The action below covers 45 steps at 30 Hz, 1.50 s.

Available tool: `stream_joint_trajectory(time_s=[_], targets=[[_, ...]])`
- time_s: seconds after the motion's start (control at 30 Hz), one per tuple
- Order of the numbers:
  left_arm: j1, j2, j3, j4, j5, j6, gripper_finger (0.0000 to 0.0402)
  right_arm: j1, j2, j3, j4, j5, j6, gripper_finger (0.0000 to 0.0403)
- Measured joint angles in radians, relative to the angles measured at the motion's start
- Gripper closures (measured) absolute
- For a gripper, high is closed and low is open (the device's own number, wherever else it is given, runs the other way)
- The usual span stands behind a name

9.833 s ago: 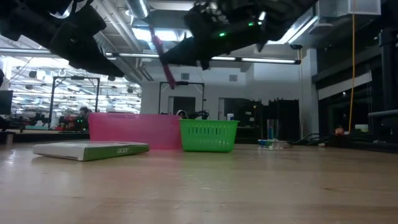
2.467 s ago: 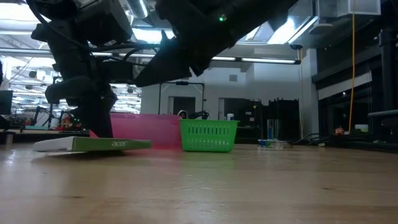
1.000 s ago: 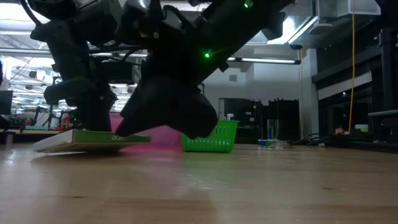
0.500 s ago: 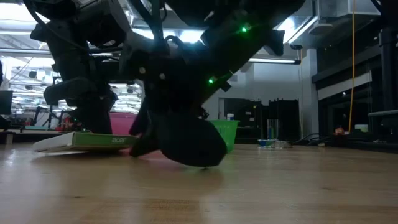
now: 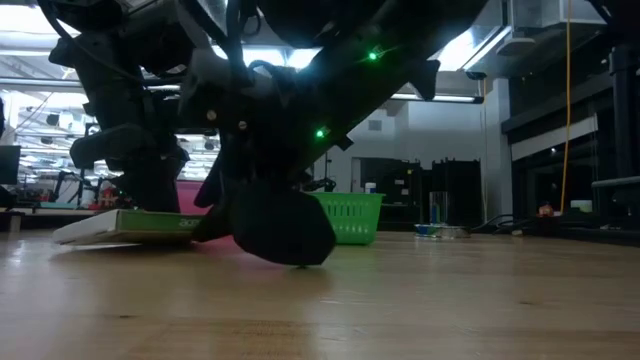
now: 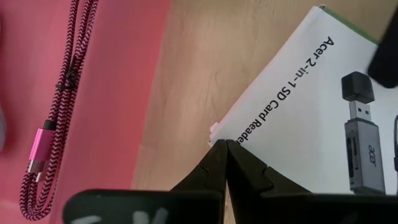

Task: Pick and place items into bin
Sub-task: Put the white card reader box into the green bin

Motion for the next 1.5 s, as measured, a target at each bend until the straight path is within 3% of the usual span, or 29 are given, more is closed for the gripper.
stream_joint_trajectory(time_s=[0.37,0.93,1.5], targets=[[0.000,0.000,0.000,0.001,0.001,0.008,0.0398,-0.015,0.002,0.000,0.029,-0.033,-0.006,0.0252],[0.001,0.002,-0.003,0.049,0.016,0.030,0.0398,-0.012,0.002,0.000,0.055,-0.034,-0.053,0.0387],[-0.003,-0.119,-0.006,0.030,0.085,0.077,0.0398,0.036,-0.038,-0.001,0.036,-0.015,-0.037,0.0399]])
